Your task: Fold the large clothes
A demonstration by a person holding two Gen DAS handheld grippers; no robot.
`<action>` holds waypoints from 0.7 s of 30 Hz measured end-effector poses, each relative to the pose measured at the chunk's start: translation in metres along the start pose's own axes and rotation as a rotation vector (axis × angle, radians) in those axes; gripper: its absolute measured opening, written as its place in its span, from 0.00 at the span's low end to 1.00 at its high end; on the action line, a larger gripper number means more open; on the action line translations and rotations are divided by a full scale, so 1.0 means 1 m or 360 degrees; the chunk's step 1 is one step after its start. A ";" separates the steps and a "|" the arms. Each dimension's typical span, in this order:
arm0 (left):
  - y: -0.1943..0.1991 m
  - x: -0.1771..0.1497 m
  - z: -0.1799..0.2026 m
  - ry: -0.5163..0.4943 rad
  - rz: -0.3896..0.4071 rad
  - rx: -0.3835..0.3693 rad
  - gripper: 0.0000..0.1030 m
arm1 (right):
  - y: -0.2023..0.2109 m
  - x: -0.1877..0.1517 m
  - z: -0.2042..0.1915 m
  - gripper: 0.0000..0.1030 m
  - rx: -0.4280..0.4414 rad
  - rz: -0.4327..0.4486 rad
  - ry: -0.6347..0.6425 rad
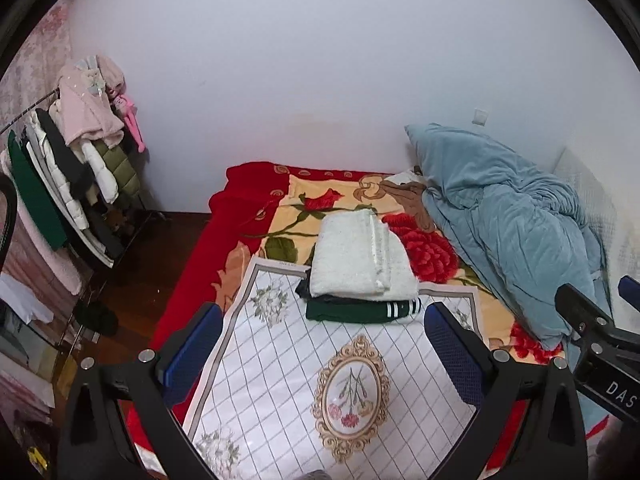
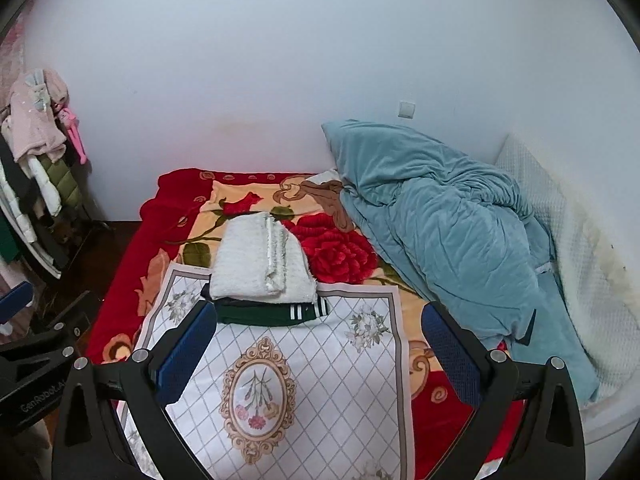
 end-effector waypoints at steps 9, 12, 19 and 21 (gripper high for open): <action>0.033 -0.004 -0.004 0.0025 -0.0050 0.0013 1.00 | 0.040 0.007 0.002 1.00 0.0043 -0.0010 0.0029; 0.039 -0.002 -0.005 0.0037 -0.0028 0.0013 1.00 | 0.046 0.012 0.004 1.00 0.0029 0.0007 0.0058; 0.055 -0.001 -0.006 0.0045 0.0046 0.0027 1.00 | 0.062 0.016 0.007 1.00 0.0030 0.0042 0.0070; 0.057 -0.002 -0.007 0.0058 0.0046 0.0013 1.00 | 0.064 0.017 0.008 1.00 0.0023 0.0051 0.0077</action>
Point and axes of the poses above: each gripper's, at about its wrist camera, not at the fingertips, and y roughly against the way its jaws point, z to its right, x to its top, the point moved 3 cm from there along -y, roughly the way its jaws point, and after that the axes turned 14 degrees about y, right-handed, at the moved point
